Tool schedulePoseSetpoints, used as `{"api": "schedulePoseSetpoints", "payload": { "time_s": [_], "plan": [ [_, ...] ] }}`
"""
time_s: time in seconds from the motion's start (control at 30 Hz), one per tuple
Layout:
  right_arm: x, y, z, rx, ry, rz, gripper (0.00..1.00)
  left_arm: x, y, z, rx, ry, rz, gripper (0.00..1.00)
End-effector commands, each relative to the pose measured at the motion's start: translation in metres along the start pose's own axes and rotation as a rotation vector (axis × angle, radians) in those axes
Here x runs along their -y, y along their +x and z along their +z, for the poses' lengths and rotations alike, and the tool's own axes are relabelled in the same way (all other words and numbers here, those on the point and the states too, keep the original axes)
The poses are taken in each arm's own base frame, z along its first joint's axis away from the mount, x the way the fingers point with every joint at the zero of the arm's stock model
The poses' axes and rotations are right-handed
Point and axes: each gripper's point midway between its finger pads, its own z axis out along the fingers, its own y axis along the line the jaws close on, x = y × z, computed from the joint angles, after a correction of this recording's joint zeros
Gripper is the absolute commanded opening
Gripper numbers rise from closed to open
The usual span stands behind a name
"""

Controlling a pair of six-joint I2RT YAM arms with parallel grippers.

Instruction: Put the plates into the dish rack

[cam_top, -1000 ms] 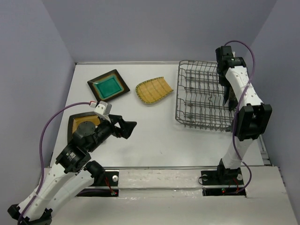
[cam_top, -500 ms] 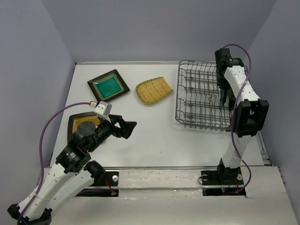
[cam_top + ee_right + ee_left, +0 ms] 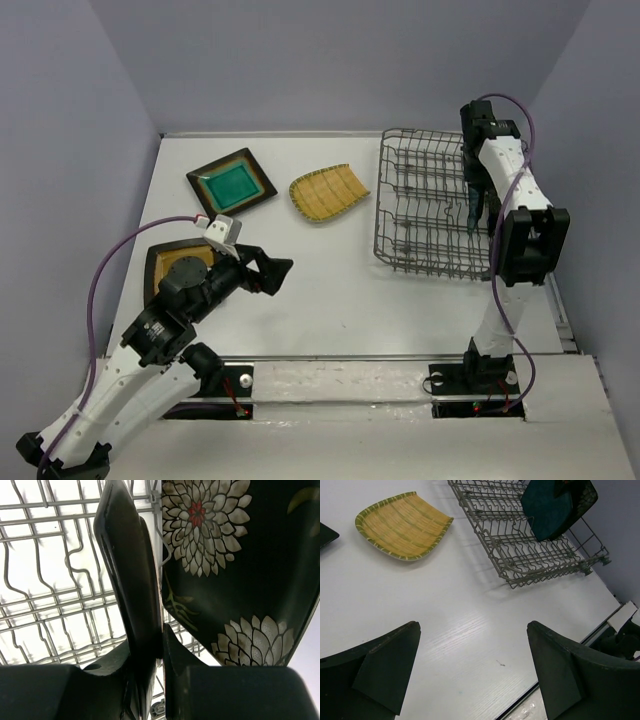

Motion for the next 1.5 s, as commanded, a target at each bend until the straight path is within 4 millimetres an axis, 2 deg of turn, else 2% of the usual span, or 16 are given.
{"api": "schedulePoseSetpoints", "payload": {
  "time_s": [0.0,0.07,0.1,0.2,0.3,0.5,0.63,0.67,0.7,0.73,0.83,0.9,1.0,1.13,1.33,1.47],
  "plan": [
    [0.003,-0.014,0.008,0.032,0.028,0.024,0.24,0.004,-0.011,0.002,0.028,0.005,0.003,0.99],
    [0.002,-0.016,0.010,0.038,0.028,0.036,0.33,0.002,-0.011,0.003,0.028,-0.003,0.002,0.99],
    [0.001,-0.018,0.010,0.047,0.029,0.044,0.42,0.000,-0.011,0.004,0.026,-0.010,0.001,0.99],
    [0.001,-0.023,0.010,0.067,0.026,0.055,0.54,-0.001,-0.009,0.007,0.016,-0.010,-0.003,0.99],
    [0.001,-0.025,0.010,0.074,0.026,0.056,0.61,-0.001,-0.002,0.014,-0.021,-0.010,-0.007,0.99],
    [0.003,-0.036,-0.011,0.168,-0.022,0.124,0.67,-0.001,0.002,0.020,-0.042,-0.003,-0.018,0.99],
    [0.009,-0.037,-0.022,0.216,-0.024,0.158,0.64,-0.003,0.004,0.023,-0.054,-0.013,-0.022,0.99],
    [0.011,-0.033,-0.022,0.215,-0.014,0.160,0.61,-0.003,0.004,0.023,-0.054,-0.015,-0.024,0.99],
    [0.011,-0.034,-0.022,0.224,-0.010,0.168,0.51,-0.004,0.004,0.024,-0.055,-0.020,-0.026,0.99],
    [0.012,-0.033,-0.021,0.226,-0.003,0.173,0.46,-0.005,0.005,0.025,-0.058,-0.023,-0.028,0.99],
    [0.020,-0.030,-0.017,0.225,0.030,0.189,0.38,-0.007,0.007,0.027,-0.068,-0.032,-0.030,0.99],
    [0.025,-0.031,-0.016,0.231,0.027,0.211,0.37,-0.007,0.008,0.027,-0.071,-0.034,-0.033,0.99],
    [0.029,-0.033,-0.015,0.235,0.032,0.218,0.44,-0.008,0.009,0.029,-0.075,-0.039,-0.041,0.99],
    [0.041,-0.036,-0.005,0.231,0.053,0.240,0.47,-0.009,0.009,0.031,-0.081,-0.049,-0.046,0.99],
    [0.032,-0.053,0.004,0.244,0.029,0.251,0.48,0.012,0.002,0.041,-0.086,0.039,-0.104,0.99],
    [0.032,-0.055,0.000,0.261,0.009,0.251,0.52,0.013,0.000,0.048,-0.091,0.036,-0.115,0.99]
  ]
}}
